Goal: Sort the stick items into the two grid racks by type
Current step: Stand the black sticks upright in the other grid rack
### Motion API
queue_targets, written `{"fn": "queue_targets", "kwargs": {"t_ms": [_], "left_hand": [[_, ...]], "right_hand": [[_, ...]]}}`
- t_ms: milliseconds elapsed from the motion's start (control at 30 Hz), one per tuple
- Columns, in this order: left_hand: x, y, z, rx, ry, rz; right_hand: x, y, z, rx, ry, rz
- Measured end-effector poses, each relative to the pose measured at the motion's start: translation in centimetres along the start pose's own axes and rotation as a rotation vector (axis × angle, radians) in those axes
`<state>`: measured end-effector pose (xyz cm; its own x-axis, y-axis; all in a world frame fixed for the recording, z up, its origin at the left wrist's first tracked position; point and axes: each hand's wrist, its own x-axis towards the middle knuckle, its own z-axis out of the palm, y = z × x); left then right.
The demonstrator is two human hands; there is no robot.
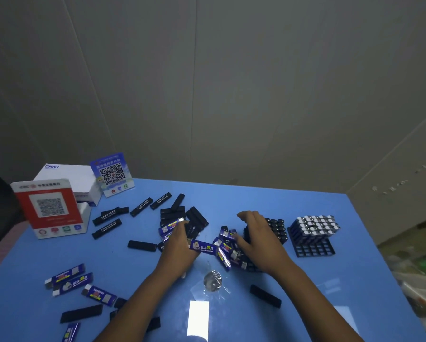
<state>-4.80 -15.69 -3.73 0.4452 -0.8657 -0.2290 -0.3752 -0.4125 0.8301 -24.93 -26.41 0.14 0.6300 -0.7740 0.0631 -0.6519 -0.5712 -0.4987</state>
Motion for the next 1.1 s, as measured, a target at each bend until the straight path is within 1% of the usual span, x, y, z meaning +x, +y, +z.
{"fn": "queue_targets", "kwargs": {"t_ms": [233, 467, 667, 900, 1000, 1100], "left_hand": [[-1.5, 3.0, 2.1, -0.034, -0.038, 0.044], [-3.5, 7.7, 7.1, -0.034, -0.015, 0.126], [-4.7, 11.8, 12.5, -0.063, 0.001, 0.104], [-5.8, 14.5, 18.0, 0.011, 0.055, 0.067], [-6.0, 15.5, 19.7, 0.062, 0.057, 0.063], [-6.3, 16.6, 20.7, 0.105, 0.067, 0.065]], "right_hand": [[-2.7, 0.8, -2.2, 0.025, 0.030, 0.024], [-5.4, 4.7, -5.9, 0.047, 0.041, -0.003], [-7.1, 9.8, -9.7, 0.071, -0.005, -0.021], [-8.2, 15.1, -12.6, 0.111, -0.039, -0.028], [-8.5, 16.1, -13.4, 0.198, -0.045, -0.039], [-8.8, 16.0, -14.6, 0.381, -0.088, 0.002]]}}
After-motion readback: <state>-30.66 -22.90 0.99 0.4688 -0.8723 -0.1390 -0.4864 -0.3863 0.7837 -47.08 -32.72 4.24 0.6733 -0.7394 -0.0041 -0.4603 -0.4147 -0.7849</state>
